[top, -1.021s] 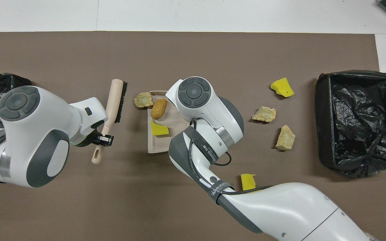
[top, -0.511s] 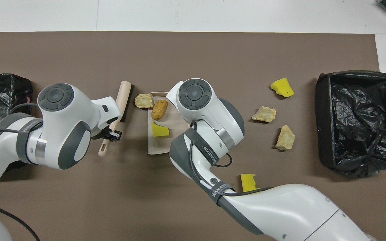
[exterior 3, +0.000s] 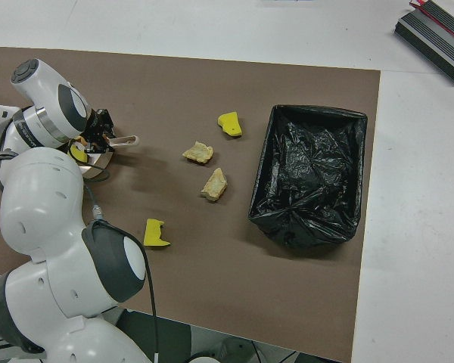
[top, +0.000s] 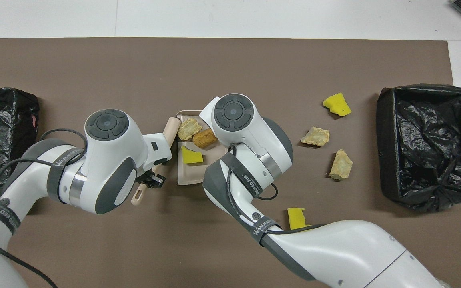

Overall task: Sweep and dump trash in bin
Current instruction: 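Sweep the remaining pieces into the dustpan with the left gripper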

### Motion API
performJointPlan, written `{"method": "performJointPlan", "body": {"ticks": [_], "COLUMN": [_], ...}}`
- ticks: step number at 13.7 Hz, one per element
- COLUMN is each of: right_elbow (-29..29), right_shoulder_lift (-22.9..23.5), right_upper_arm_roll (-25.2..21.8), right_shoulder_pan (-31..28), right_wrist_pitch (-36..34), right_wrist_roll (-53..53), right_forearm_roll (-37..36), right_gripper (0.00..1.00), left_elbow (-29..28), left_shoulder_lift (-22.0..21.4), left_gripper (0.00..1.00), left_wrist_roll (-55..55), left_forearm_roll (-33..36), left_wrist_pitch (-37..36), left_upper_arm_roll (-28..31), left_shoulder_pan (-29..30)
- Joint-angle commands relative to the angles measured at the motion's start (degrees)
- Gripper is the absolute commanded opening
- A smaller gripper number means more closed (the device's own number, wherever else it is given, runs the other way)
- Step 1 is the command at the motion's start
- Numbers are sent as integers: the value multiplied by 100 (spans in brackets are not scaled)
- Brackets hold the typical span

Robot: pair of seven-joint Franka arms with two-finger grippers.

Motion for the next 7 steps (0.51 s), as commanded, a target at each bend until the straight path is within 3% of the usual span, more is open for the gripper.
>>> {"method": "performJointPlan", "body": {"ticks": [1, 4, 7], "right_elbow": [-282, -300, -361], "right_shoulder_lift": [-175, -184, -184], "right_upper_arm_roll": [57, 57, 57], "right_shoulder_pan": [-115, -124, -159], "right_wrist_pitch": [127, 127, 276], "right_wrist_roll": [-17, -8, -17], "right_forearm_roll": [89, 88, 97], "right_gripper": [0, 0, 0], "left_elbow": [20, 186, 389], "left_shoulder_lift": [-85, -146, -356], "left_gripper": [0, 0, 0], "left_wrist_roll": [-366, -1631, -1722], "left_forearm_roll": [-204, -319, -319], "left_wrist_pitch": [-139, -174, -393], "left_upper_arm_roll": [64, 82, 134], "left_shoulder_pan": [-114, 52, 193]}}
